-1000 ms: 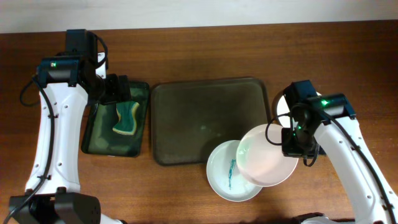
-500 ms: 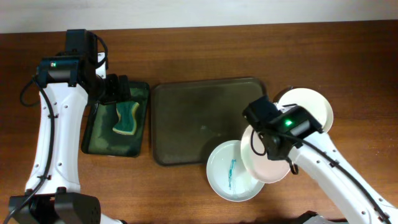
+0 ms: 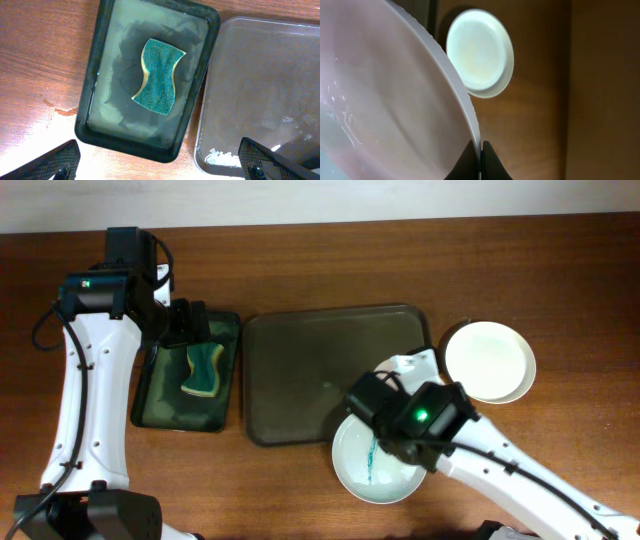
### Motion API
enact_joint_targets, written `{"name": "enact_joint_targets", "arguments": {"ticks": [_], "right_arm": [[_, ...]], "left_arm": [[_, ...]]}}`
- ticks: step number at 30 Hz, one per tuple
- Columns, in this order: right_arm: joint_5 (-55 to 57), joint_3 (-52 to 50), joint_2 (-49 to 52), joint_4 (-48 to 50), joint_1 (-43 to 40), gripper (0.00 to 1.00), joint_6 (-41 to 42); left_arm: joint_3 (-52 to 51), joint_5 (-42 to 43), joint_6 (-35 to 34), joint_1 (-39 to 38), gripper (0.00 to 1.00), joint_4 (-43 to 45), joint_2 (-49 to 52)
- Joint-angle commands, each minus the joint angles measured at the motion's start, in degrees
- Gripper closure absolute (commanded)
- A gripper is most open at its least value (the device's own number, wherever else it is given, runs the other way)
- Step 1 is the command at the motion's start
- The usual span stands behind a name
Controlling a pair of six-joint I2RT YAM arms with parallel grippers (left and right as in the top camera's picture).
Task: Clean dirty plates on tray and stack at the side
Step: 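Lift the scrubbed plate with the right gripper and stack it on the side plate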
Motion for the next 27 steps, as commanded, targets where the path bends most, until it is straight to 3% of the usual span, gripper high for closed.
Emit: {"name": "enact_joint_targets", "arguments": {"ticks": [1, 8, 25, 27], "right_arm": [[8.3, -0.1, -1.1, 0.0, 4.8, 0.96, 0.8], [18.9, -0.1, -1.1, -0.9, 14.8, 0.96, 0.1], [17.7, -0.1, -1.1, -0.5, 15.2, 0.96, -2.2], [15.2, -0.1, -1.1, 0.2, 14.9, 0.96, 0.5]], "left_arm": [[0.2, -0.4, 0.3, 0.2, 0.01, 0.1, -0.5], [0.2, -0.4, 0.3, 0.2, 0.01, 0.1, -0.5], [0.2, -0.4, 0.3, 0.2, 0.01, 0.1, -0.5], [0.2, -0.4, 0.3, 0.2, 0.01, 0.1, -0.5]]}}
